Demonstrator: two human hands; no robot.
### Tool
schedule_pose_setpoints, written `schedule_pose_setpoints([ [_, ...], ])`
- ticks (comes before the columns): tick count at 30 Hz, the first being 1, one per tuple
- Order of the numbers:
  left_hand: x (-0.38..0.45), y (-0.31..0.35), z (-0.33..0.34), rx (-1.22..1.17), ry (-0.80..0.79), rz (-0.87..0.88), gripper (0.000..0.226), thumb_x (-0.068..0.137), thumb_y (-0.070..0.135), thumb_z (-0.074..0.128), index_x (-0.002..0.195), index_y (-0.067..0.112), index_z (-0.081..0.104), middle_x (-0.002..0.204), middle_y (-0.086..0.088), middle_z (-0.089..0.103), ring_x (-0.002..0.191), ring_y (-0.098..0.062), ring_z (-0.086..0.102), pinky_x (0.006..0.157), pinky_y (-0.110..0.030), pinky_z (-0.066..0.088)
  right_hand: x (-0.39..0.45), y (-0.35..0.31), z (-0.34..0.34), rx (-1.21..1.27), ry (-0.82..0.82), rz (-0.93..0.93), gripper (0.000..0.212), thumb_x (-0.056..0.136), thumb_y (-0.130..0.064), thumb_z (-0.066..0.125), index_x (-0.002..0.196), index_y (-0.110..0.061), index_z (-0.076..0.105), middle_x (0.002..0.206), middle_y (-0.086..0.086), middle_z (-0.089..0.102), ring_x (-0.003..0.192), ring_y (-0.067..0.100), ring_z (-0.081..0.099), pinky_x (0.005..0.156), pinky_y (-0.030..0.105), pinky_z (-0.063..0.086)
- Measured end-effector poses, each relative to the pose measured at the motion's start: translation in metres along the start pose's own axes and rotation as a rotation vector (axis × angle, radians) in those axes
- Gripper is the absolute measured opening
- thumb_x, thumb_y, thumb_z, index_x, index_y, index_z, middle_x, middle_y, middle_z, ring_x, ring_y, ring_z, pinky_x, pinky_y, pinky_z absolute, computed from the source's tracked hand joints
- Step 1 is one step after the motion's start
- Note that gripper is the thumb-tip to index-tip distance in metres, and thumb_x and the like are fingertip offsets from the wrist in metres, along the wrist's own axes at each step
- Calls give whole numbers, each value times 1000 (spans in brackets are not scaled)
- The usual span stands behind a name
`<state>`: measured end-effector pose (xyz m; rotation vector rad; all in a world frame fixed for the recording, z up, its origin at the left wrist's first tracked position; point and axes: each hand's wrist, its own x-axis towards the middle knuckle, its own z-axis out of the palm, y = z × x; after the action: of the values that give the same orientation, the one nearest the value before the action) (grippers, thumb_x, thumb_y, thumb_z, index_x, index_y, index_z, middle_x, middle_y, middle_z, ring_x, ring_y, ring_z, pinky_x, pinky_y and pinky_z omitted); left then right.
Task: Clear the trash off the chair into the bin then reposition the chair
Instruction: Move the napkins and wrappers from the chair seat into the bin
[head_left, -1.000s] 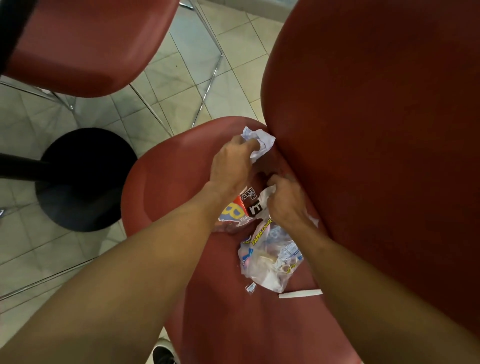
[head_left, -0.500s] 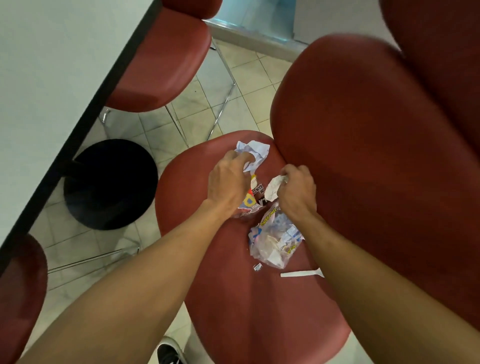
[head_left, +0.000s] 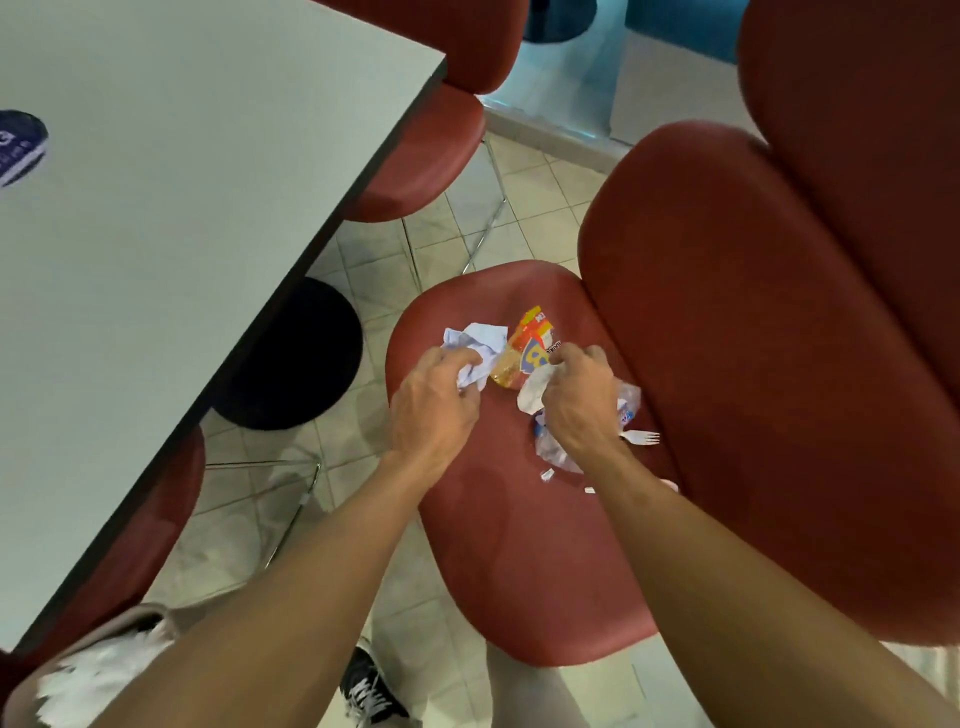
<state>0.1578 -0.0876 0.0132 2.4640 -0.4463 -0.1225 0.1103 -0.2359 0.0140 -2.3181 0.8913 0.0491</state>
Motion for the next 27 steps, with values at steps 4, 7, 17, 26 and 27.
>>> schedule_pose_setpoints([
  [4, -42, -24, -37, 18, 23, -43, 23, 80, 11, 65, 100, 22, 67, 93, -1, 60, 77, -20, 57, 61, -28, 39, -42, -29, 12, -45, -43, -31, 40, 77, 6, 47, 111, -8, 63, 116, 14, 52, 99, 32, 56, 82, 37, 47],
  [7, -74, -44, -62, 13, 59, -96, 22, 79, 11, 67, 99, 21, 67, 91, 0, 60, 75, -20, 57, 60, -28, 41, -72, -48, 26, -64, -87, -68, 40, 78, 4, 48, 113, -8, 62, 118, 14, 51, 99, 32, 56, 78, 33, 43],
  [17, -180, -136, -134, 2, 121, -264, 27, 81, 17, 69, 108, 21, 66, 101, -1, 62, 84, -22, 58, 65, -29, 40, -178, -108, 100, -97, -200, -190, 36, 83, 3, 45, 112, -10, 62, 114, 13, 51, 100, 31, 54, 73, 29, 37],
  [26, -258, -216, -170, -31, 214, -558, 29, 79, 16, 68, 106, 26, 67, 107, 2, 65, 99, -21, 59, 80, -33, 44, -243, -150, 169, -102, -414, -302, 43, 83, 7, 45, 117, -12, 62, 120, 9, 54, 101, 27, 57, 80, 33, 50],
  [27, -268, -227, -178, -42, 236, -590, 29, 79, 16, 68, 106, 25, 67, 108, 2, 65, 100, -21, 59, 83, -34, 45, -251, -156, 182, -92, -455, -315, 42, 83, 7, 47, 117, -12, 62, 121, 8, 55, 102, 27, 57, 81, 34, 51],
])
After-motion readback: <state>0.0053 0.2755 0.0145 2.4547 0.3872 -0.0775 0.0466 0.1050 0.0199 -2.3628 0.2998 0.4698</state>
